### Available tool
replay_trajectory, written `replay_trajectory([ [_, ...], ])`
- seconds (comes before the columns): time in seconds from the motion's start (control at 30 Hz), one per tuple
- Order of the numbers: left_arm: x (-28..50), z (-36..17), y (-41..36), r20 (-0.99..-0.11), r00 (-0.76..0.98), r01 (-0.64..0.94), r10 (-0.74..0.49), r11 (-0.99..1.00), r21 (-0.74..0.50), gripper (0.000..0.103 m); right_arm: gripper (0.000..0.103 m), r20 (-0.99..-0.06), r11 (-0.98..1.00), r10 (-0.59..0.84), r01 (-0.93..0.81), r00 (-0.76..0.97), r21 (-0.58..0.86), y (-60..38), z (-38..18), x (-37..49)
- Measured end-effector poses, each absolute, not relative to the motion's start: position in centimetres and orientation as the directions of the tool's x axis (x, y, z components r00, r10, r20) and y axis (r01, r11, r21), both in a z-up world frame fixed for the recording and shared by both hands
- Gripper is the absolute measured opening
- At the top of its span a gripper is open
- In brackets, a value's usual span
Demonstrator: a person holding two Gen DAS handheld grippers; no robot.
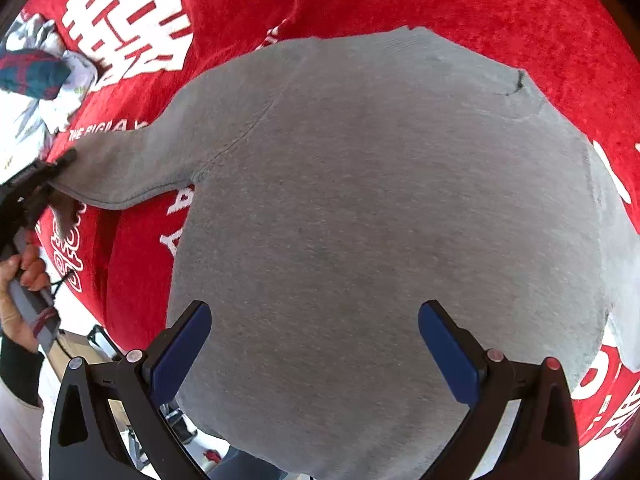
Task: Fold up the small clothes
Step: 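Grasp the sleeve nearest the left tool and lift it, then fold the held sleeve across the sweatshirt body and open the left tool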
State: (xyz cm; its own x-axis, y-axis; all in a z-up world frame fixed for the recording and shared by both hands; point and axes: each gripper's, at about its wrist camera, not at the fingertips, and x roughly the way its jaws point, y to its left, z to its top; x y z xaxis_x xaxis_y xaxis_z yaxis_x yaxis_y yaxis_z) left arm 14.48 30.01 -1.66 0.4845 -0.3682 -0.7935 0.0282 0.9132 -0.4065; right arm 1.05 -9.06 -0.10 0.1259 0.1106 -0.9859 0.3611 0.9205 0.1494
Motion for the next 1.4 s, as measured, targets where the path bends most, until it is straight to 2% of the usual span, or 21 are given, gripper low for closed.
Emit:
replay_trajectory([
  [0.2, 12.7, 5.5, 20.1, -0.697, 0.495, 0.316, -0.519, 0.854, -0.413, 0.007, 0.103, -0.973, 0.881, 0.115, 0.432, 0.200, 0.193, -12.1, 1.5, -1.3],
  [0.33, 10.3, 7.5, 11.6, -0.683, 0.420, 0.494, -0.598, 0.782, -0.380, 0.007, 0.103, -0.965, 0.836, 0.095, 0.507, 0.245, 0.211, -15.4, 2.7, -4.0],
  [0.5, 6.8, 4.2, 1.2, -0.749, 0.274, 0.611, -0.603, 0.711, -0.349, 0.007, 0.103, -0.964, 0.784, 0.050, 0.587, 0.263, 0.201, -19.7, 3.1, -7.6],
  [0.6, 4.3, 0.2, -4.5, -0.829, 0.212, 0.667, -0.518, 0.696, -0.266, 0.007, 0.103, -0.967, 0.748, 0.035, 0.635, 0.253, 0.194, -22.2, 2.4, -10.1],
  [0.8, 1.9, -5.4, -8.1, -0.914, 0.148, 0.681, -0.377, 0.709, -0.183, 0.008, 0.103, -0.978, 0.694, 0.039, 0.699, 0.204, 0.173, -25.1, 0.0, -13.2],
  [0.83, 1.7, -5.7, -8.0, -0.921, 0.151, 0.682, -0.359, 0.712, -0.166, 0.018, 0.103, -0.979, 0.696, 0.037, 0.698, 0.200, 0.169, -25.4, 0.0, -13.2],
  [0.87, 1.5, -5.6, -7.9, -0.921, 0.159, 0.685, -0.357, 0.711, -0.157, 0.045, 0.103, -0.980, 0.702, 0.034, 0.693, 0.196, 0.163, -25.5, -0.1, -13.0],
  [0.9, 1.3, -5.2, -7.7, -0.918, 0.169, 0.685, -0.359, 0.712, -0.153, 0.064, 0.103, -0.980, 0.709, 0.031, 0.687, 0.196, 0.160, -25.7, 0.1, -12.9],
  [0.93, 1.1, -4.6, -7.4, -0.915, 0.195, 0.682, -0.354, 0.719, -0.133, 0.089, 0.103, -0.980, 0.720, 0.023, 0.677, 0.196, 0.153, -25.7, 0.3, -12.4],
  [1.1, 1.1, 0.0, -3.8, -0.895, 0.265, 0.703, -0.360, 0.707, -0.076, 0.090, 0.103, -0.971, 0.795, -0.035, 0.595, 0.236, 0.117, -25.0, 2.0, -9.1],
  [1.17, 2.0, 1.5, -0.9, -0.890, 0.310, 0.678, -0.334, 0.734, -0.039, 0.090, 0.103, -0.962, 0.862, -0.070, 0.501, 0.265, 0.076, -23.4, 2.9, -6.1],
  [1.27, 4.8, 1.9, 3.5, -0.894, 0.372, 0.601, -0.251, 0.799, 0.026, 0.090, 0.103, -0.946, 0.950, -0.121, 0.313, 0.301, -0.022, -19.5, 3.4, -1.8],
  [1.4, 9.8, -0.8, 6.9, -0.934, 0.335, 0.470, -0.122, 0.881, 0.054, 0.090, 0.103, -0.921, 0.973, -0.220, 0.008, 0.322, -0.229, -12.7, 1.2, 3.1],
])
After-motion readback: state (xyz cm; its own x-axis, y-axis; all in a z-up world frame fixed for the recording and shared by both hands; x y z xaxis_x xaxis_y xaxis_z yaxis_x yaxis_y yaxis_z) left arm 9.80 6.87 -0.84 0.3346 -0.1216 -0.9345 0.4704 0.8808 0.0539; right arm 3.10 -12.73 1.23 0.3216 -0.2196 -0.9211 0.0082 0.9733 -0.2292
